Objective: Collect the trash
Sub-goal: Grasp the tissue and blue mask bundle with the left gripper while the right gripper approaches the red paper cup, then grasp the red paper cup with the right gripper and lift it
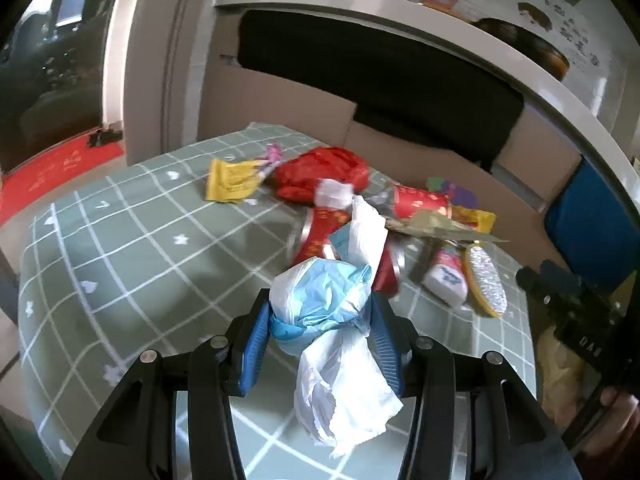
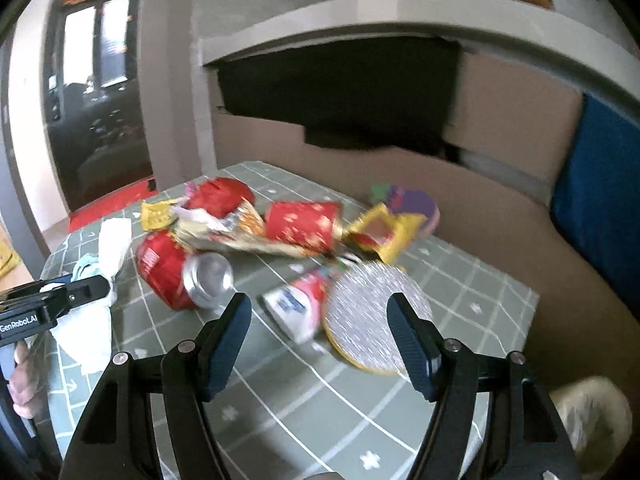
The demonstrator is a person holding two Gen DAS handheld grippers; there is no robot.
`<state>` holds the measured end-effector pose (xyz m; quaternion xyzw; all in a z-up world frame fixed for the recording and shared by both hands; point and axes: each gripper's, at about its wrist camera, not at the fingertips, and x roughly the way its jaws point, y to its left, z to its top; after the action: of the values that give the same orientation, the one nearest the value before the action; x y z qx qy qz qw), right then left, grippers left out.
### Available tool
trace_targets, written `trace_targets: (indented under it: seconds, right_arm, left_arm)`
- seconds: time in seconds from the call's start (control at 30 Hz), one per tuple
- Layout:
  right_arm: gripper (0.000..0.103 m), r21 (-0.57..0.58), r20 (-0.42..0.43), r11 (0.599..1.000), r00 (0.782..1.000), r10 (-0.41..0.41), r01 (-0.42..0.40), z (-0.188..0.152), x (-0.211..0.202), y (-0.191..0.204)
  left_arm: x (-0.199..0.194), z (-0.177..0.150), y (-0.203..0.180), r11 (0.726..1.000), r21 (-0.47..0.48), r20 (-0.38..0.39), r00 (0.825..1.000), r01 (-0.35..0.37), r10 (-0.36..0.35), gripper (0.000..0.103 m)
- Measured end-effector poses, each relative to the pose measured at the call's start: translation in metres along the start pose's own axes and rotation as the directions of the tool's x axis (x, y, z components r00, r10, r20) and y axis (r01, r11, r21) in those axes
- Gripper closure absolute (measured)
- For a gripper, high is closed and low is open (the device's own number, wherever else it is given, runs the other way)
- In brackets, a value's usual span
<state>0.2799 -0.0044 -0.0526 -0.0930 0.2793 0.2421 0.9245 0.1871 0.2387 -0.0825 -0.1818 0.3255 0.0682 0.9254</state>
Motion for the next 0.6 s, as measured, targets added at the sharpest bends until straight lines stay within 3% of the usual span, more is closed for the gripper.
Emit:
trace_targets:
  seconds: [0.23, 0.6]
  right_arm:
    - [0.035, 0.001, 0.031, 1.0, 0.999, 0.016, -0.016, 0.037, 0.017, 0.012]
    - [0.037, -0.004, -0.057, 0.997, 0.995, 0.077, -0.077, 0.089, 0.09, 0.013]
  left_arm:
    - [-0.009, 0.002, 0.02, 0.999, -0.042, 0.031, 0.999, -0.008, 0.009, 0.054]
    - [-0.009, 0.007, 0.03, 0.998, -0.061, 0.053, 0.999, 0.001, 0.002, 0.054]
